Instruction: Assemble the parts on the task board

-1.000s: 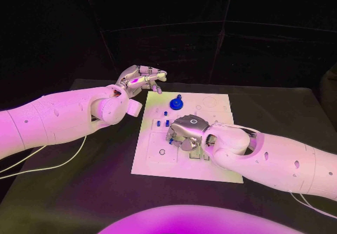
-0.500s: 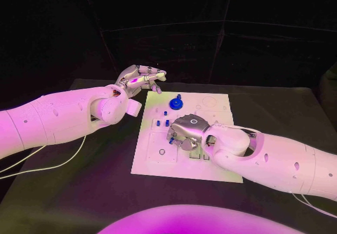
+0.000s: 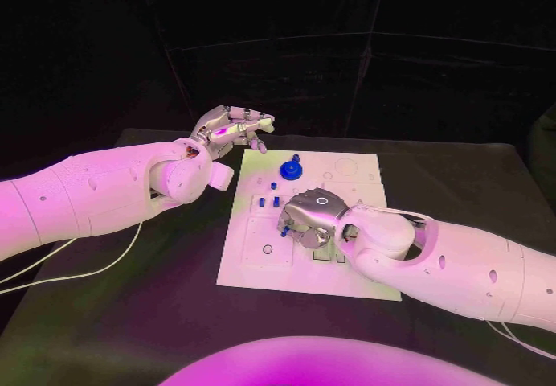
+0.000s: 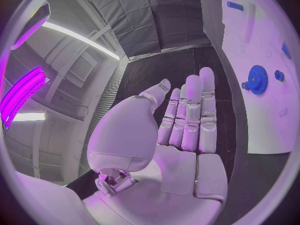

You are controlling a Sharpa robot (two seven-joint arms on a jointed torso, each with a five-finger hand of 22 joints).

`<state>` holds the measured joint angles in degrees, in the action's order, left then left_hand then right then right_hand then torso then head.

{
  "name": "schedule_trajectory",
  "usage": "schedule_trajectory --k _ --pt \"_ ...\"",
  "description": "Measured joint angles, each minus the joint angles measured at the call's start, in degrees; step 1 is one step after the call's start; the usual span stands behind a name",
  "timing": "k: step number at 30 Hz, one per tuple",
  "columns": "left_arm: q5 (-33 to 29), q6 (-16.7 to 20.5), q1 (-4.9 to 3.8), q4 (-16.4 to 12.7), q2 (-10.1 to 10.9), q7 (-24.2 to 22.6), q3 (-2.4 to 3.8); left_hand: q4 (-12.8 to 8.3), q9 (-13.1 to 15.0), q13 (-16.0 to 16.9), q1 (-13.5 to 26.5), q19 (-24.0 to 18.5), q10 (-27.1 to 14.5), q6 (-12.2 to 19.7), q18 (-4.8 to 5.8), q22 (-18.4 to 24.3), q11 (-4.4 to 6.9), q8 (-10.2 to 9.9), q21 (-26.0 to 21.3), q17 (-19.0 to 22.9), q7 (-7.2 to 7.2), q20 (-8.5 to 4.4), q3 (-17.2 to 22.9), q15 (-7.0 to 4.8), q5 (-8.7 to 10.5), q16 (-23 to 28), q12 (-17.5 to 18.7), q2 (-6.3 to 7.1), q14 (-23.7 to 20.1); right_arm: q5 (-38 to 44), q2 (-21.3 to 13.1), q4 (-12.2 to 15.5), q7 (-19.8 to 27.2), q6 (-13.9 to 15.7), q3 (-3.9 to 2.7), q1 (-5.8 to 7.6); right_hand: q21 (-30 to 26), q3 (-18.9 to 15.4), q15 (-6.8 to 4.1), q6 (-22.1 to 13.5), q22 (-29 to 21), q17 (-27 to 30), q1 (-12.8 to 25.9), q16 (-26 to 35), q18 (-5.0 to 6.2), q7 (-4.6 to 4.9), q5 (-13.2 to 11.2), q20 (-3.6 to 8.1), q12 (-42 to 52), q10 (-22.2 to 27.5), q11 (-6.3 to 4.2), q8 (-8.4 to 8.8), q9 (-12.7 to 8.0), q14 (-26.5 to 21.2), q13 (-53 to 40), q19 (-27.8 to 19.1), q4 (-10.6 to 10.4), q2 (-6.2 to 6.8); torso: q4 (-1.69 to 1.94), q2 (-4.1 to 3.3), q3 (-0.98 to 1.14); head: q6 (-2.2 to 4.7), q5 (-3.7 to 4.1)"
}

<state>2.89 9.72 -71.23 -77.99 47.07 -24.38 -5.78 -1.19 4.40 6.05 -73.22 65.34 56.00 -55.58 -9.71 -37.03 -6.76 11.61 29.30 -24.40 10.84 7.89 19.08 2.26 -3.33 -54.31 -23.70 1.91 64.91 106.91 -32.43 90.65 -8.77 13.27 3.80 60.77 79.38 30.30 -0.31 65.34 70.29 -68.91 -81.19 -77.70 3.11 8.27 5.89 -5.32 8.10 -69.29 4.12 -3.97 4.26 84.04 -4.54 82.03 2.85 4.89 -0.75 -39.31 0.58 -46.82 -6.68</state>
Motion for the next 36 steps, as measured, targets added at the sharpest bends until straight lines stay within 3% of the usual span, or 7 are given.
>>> schedule_trajectory --k 17,28,35,36 --pt "0.00 -0.01 0.00 0.03 0.01 0.07 0.00 0.00 0.00 0.00 0.00 0.00 0.00 0.00 0.00 0.04 0.00 0.00 0.00 -0.01 0.00 0.00 0.00 0.00 0.00 0.00 0.00 0.00 0.00 0.61 0.62 0.03 -0.89 -1.19 -0.06 0.01 0.00 -0.34 0.00 0.21 -0.10 0.14 1.74 0.00 0.00 -0.21 -0.01 0.00 -0.58 -0.23 -0.23 0.04 -0.04 0.00 0.01 0.00 0.00 0.37 0.01 -0.01 -0.03 -0.18 -0.03" --pt "0.00 -0.02 0.00 0.04 0.07 0.22 0.00 0.00 0.00 0.00 -0.26 0.00 -0.21 -0.01 0.00 0.04 -0.21 0.00 0.00 0.04 0.00 0.00 0.00 0.00 0.00 0.00 -0.27 -0.26 0.00 0.82 0.96 0.03 -1.09 -1.96 -0.08 0.05 0.00 -1.61 0.00 -0.03 -0.50 0.57 3.40 0.00 0.00 0.02 0.46 0.00 -1.66 -0.21 -0.21 0.04 -0.12 0.00 0.31 0.00 -0.49 1.40 0.04 -0.01 -0.04 -0.47 -0.15" --pt "0.00 -0.05 0.00 0.12 0.07 0.41 0.00 0.00 0.00 0.00 -0.26 0.00 -0.21 -0.01 0.00 0.03 -0.21 0.00 0.00 0.04 0.00 0.00 0.00 0.00 0.00 0.00 -0.27 -0.26 0.00 0.55 1.03 -0.20 -0.93 -1.64 -0.02 -0.01 -0.75 -2.16 0.00 -2.73 -1.38 1.39 4.40 0.24 0.00 0.62 0.65 -0.35 -3.25 2.10 1.02 0.36 -0.54 0.00 0.78 -0.35 -0.72 1.83 0.04 0.01 -0.04 -0.47 -0.19" --pt "0.00 -0.06 0.00 0.12 0.07 0.44 0.00 0.00 0.00 0.00 -0.26 0.00 -0.21 -0.01 -0.01 0.03 -0.21 0.00 0.00 0.04 0.00 0.00 0.00 0.00 0.00 0.00 -0.27 -0.26 0.00 0.48 1.03 -0.25 -0.92 -1.56 -0.01 -0.01 -0.86 -2.28 0.00 -3.71 -1.59 1.59 4.51 0.37 0.52 0.61 0.65 -0.53 -3.50 2.53 1.00 0.36 -0.63 0.00 0.80 -0.53 -0.85 1.94 0.04 0.01 -0.04 -0.44 -0.19"
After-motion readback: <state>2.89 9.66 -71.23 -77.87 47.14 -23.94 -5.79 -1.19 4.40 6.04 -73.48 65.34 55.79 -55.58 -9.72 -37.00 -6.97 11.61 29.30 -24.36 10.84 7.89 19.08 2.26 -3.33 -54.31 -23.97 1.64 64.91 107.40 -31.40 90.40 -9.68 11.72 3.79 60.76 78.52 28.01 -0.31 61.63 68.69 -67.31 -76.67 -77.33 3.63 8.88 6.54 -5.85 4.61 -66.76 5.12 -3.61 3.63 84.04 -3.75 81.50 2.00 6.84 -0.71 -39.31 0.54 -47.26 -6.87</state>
